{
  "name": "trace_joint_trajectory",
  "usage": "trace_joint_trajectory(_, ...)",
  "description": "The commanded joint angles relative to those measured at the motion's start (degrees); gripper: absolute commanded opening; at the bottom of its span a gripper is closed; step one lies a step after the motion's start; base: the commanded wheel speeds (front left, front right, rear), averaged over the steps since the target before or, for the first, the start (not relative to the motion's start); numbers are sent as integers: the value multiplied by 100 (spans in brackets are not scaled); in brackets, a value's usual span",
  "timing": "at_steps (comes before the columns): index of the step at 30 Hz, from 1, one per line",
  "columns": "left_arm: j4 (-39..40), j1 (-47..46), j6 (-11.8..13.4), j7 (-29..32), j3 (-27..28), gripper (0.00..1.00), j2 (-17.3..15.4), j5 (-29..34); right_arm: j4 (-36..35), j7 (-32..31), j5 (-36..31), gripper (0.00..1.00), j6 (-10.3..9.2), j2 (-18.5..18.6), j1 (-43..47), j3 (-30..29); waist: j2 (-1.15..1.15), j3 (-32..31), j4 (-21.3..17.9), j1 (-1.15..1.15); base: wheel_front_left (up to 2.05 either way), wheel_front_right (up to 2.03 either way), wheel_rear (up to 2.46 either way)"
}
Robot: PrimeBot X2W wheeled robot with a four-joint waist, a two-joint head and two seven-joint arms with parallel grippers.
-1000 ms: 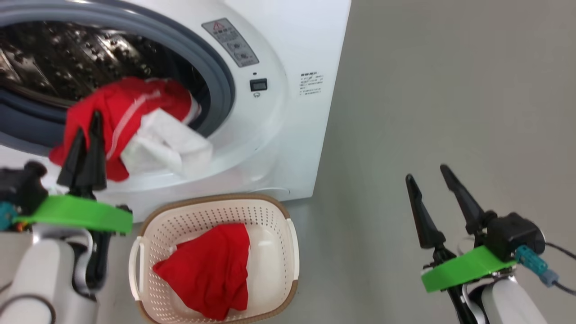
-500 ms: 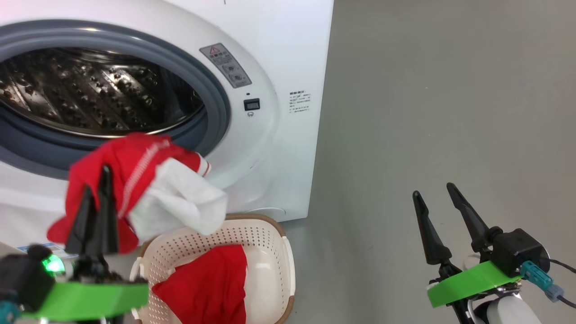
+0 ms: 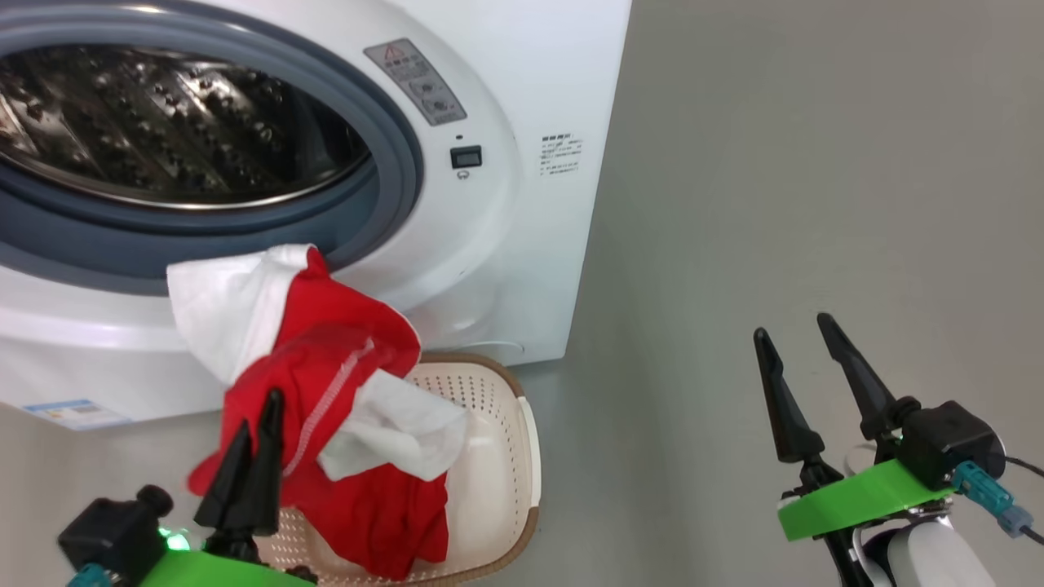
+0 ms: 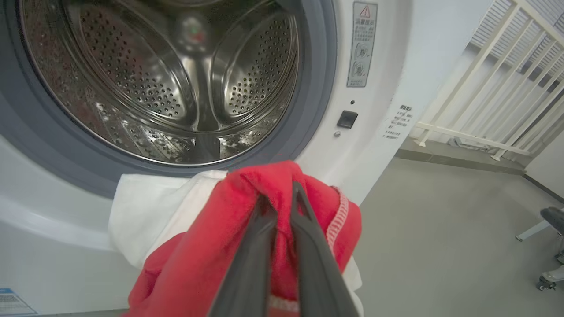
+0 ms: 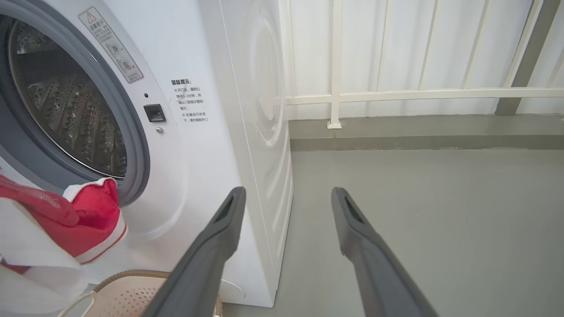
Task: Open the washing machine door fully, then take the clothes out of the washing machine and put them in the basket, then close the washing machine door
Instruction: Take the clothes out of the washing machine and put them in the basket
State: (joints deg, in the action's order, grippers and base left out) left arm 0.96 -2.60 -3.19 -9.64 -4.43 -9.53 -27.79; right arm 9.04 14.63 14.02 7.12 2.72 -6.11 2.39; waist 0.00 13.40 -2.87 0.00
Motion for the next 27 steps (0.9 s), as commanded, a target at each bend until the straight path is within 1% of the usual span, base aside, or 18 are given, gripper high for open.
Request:
trace_joint_trajectory(1, 7, -246, -53, -58, 183, 0, -50, -58, -163, 37, -28, 100, 36, 16, -156, 124, 0, 121, 19, 0, 0, 0, 0)
trace_joint_trajectory(6, -967, -613, -214, -270, 152, 0, 29, -252, -200, 37, 16, 100, 36, 16, -212, 175, 0, 311, -29, 0, 0, 0, 0)
trace_joint_trajectory(11, -2078, -1066, -346, -397, -10, 0, 42, -348, -223, 37, 43, 100, 36, 16, -269, 180, 0, 500, -118, 0, 0, 0, 0)
trace_joint_trajectory(14, -2648, -1380, -396, -438, -74, 0, 102, -570, -252, 37, 37, 100, 36, 16, -315, 193, 0, 646, -163, 0, 0, 0, 0)
trace_joint_trajectory(19, -3590, -1923, -424, -462, -245, 0, 39, -838, -292, 37, 36, 100, 36, 16, -407, 207, 0, 919, -219, 0, 0, 0, 0)
trace_joint_trajectory(27, -4930, -2790, -428, -155, -1025, 0, -99, -1275, -308, 37, 64, 100, 36, 16, -619, 310, 0, 1323, -301, 0, 0, 0, 0)
